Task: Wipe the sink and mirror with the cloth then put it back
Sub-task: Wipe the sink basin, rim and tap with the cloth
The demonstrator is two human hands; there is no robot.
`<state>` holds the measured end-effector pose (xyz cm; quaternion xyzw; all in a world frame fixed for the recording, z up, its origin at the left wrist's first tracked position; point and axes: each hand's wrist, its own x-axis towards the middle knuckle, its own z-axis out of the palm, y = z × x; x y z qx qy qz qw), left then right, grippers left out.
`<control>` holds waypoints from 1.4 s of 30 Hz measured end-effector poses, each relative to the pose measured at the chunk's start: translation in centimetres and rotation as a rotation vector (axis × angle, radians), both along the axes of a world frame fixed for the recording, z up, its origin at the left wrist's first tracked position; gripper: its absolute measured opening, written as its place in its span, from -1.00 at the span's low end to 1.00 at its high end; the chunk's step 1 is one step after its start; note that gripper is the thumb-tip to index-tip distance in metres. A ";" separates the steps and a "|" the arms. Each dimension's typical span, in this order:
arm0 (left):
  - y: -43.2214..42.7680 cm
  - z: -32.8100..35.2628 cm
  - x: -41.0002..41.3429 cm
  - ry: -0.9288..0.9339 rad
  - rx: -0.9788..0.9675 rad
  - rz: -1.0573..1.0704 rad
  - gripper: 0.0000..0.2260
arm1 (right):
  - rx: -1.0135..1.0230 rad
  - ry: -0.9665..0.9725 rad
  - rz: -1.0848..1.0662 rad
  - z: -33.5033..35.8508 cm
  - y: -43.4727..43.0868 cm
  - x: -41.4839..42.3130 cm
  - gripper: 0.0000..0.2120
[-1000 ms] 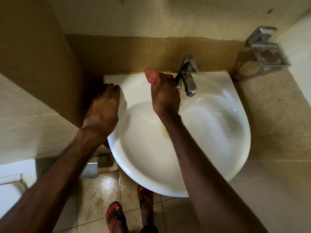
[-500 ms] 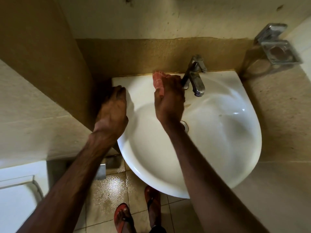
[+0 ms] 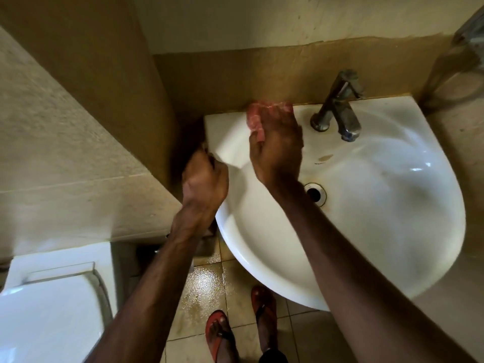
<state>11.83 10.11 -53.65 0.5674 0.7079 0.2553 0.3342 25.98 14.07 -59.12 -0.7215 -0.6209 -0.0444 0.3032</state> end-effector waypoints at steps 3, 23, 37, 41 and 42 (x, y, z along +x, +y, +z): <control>0.5 0.6 -0.2 -0.193 -0.189 0.204 -0.62 | -0.064 -0.029 0.151 0.5 -0.2 -3.1 -0.51; -0.2 -1.2 -2.3 -0.373 -0.135 0.123 -0.09 | -0.064 0.019 0.002 -0.8 -2.8 4.4 -0.50; 0.4 -1.7 -1.2 -0.665 -0.237 0.371 -0.01 | -0.134 -0.064 0.439 0.1 -3.6 0.8 -0.53; -1.0 -1.0 -0.8 -0.656 -0.215 0.327 -0.24 | -0.131 0.036 0.136 -1.3 -2.7 4.8 -0.54; -1.6 -0.8 -0.8 -0.698 -0.226 0.350 -0.29 | -0.137 0.063 0.105 -1.3 -2.7 4.4 -0.53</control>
